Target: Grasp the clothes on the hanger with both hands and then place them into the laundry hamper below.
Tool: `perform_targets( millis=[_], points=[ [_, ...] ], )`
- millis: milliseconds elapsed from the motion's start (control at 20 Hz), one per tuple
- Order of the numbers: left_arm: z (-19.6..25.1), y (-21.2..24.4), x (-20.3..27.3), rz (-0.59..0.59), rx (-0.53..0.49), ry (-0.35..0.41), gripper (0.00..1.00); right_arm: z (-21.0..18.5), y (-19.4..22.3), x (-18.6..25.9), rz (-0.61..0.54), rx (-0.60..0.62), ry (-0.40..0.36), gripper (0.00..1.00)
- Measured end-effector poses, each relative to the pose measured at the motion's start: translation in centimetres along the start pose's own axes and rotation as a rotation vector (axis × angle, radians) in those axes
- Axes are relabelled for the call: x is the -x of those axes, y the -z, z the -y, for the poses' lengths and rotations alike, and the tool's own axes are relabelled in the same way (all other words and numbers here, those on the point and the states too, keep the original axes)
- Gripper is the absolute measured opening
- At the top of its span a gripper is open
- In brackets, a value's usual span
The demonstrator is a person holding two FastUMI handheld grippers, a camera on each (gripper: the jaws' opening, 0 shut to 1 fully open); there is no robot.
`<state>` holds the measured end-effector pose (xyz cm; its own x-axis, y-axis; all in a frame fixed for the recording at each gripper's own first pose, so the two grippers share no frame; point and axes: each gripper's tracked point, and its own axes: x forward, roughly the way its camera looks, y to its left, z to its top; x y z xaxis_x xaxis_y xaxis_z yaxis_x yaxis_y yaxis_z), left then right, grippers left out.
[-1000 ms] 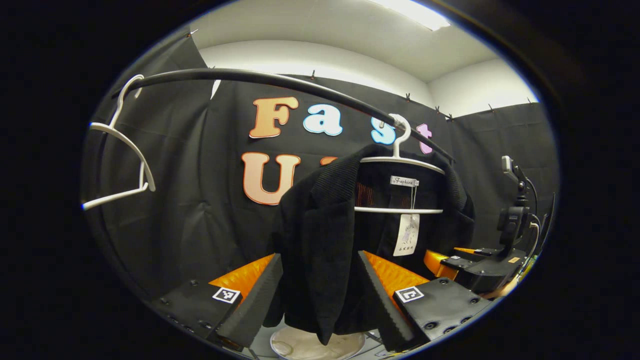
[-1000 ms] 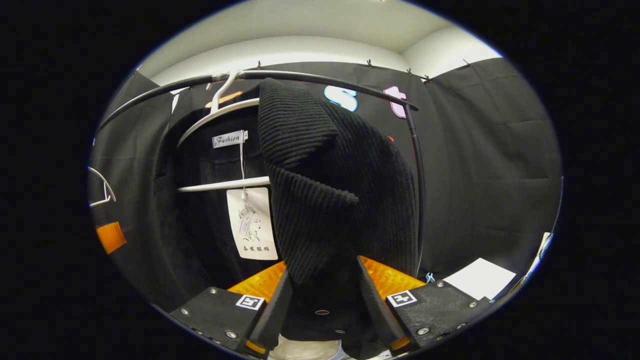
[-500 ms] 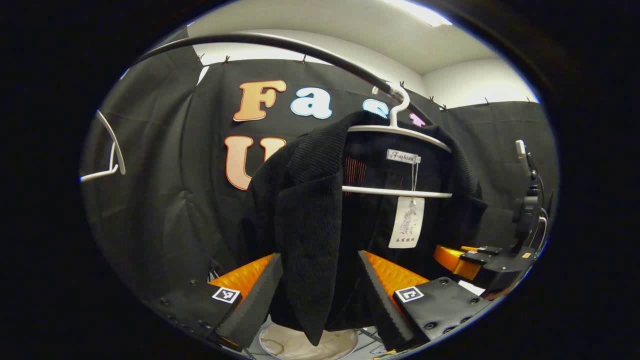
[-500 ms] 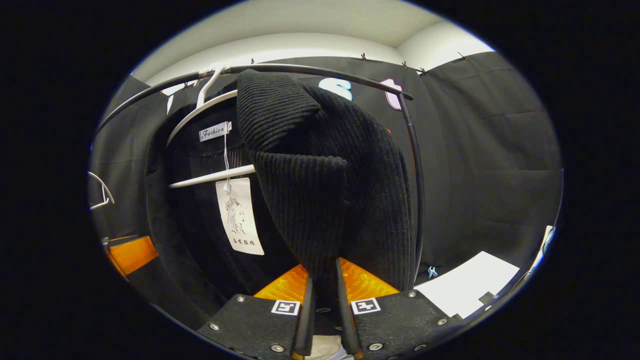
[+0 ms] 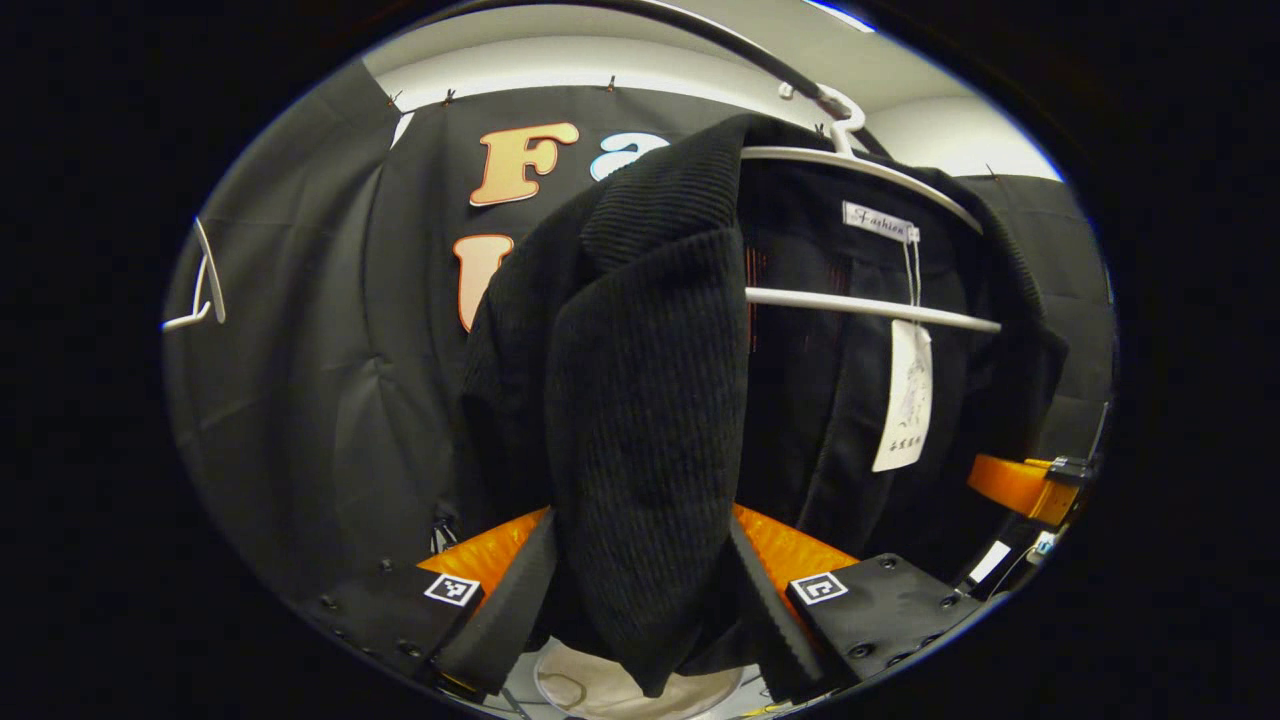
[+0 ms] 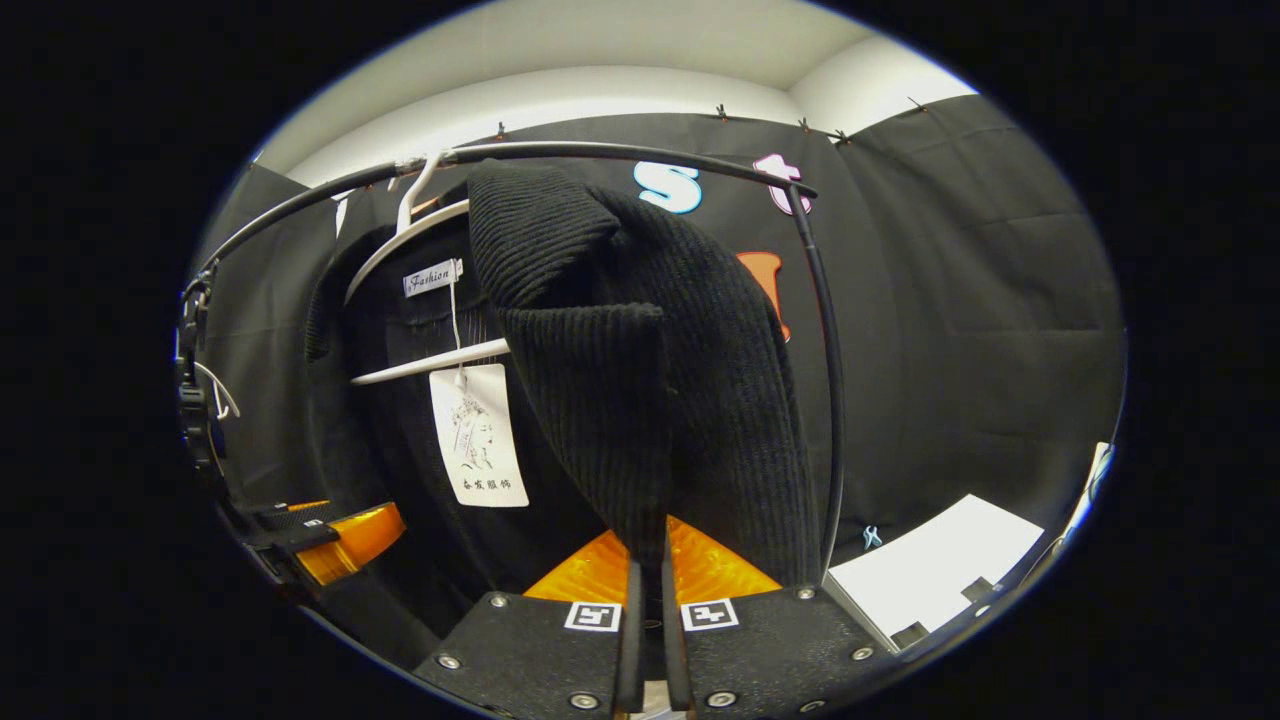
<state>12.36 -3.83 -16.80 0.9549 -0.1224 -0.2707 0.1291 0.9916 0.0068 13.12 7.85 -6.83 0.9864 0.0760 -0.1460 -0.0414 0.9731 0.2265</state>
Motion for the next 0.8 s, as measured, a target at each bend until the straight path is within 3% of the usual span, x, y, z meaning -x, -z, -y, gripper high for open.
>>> perform_targets(
  millis=[150, 350, 750, 800],
  points=[
    [-0.3, 0.5, -0.9, -0.016, -0.013, -0.001, 1.0, 0.5, -0.4, 0.9, -0.012, -0.039, -0.007, 0.04],
    [-0.2, 0.4, -1.5, -0.017, -0.006, 0.004, 0.96, 1.9, -1.3, 2.1, -0.02, -0.06, 0.011, 0.02],
    [-0.1, 0.5, -1.4, -0.039, -0.014, -0.004, 0.18, 4.3, -3.7, 4.9, 0.009, -0.079, 0.026, 0.01],
    [-0.1, 0.6, -1.3, -0.046, -0.016, -0.002, 0.13, 4.7, -4.1, 5.1, 0.017, -0.078, 0.029, 0.01]
  ],
)
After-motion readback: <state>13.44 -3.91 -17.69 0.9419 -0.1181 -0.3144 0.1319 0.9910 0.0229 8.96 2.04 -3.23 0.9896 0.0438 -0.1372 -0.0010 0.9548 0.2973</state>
